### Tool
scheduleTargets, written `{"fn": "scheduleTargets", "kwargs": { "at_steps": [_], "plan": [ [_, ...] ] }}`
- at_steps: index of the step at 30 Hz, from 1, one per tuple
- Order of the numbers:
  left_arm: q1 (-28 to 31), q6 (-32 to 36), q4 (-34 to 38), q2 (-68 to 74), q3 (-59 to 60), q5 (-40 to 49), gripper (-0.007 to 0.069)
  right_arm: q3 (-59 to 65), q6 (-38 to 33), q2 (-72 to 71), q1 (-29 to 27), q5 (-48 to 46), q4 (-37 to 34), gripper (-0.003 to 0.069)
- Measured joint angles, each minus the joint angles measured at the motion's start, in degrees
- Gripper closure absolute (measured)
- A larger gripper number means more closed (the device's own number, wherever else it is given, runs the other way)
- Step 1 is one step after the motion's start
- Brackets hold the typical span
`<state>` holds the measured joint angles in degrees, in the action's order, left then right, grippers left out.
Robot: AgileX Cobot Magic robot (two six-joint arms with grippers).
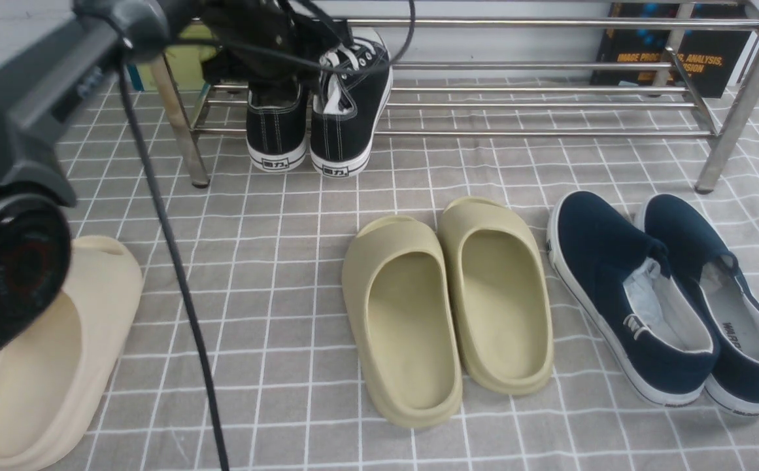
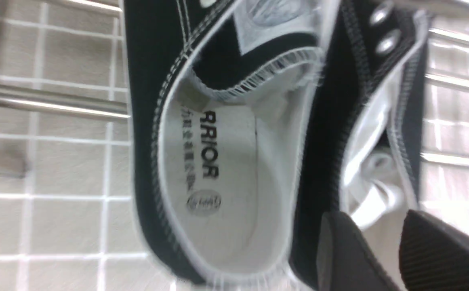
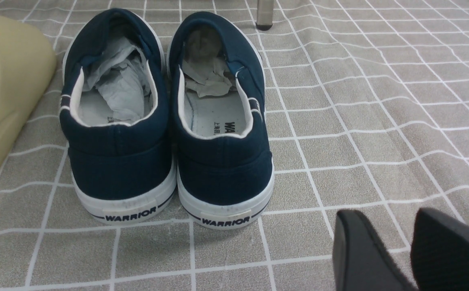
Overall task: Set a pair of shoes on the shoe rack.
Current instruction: Use the left arm to put a shoe into the shoe rack
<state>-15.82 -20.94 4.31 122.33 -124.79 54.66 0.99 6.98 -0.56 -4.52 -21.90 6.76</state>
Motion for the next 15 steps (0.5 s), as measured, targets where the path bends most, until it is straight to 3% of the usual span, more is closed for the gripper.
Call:
{"fn": "scheduleTargets", "kwargs": {
  "at_steps": [3,9,15],
  "plan": [
    [0.0,1.8,-0.3,-2.9,-0.1,2.3,0.0451,0.0,0.0,0.0,0.0,0.0,0.0,0.0419],
    [0.0,7.7,-0.5,-6.3,0.6,13.4,0.0638,0.0,0.0,0.0,0.0,0.0,0.0,0.0419],
    [0.0,10.8,5.3,-6.1,12.7,11.2,0.0638,0.0,0.0,0.0,0.0,0.0,0.0,0.0419]
  ]
}}
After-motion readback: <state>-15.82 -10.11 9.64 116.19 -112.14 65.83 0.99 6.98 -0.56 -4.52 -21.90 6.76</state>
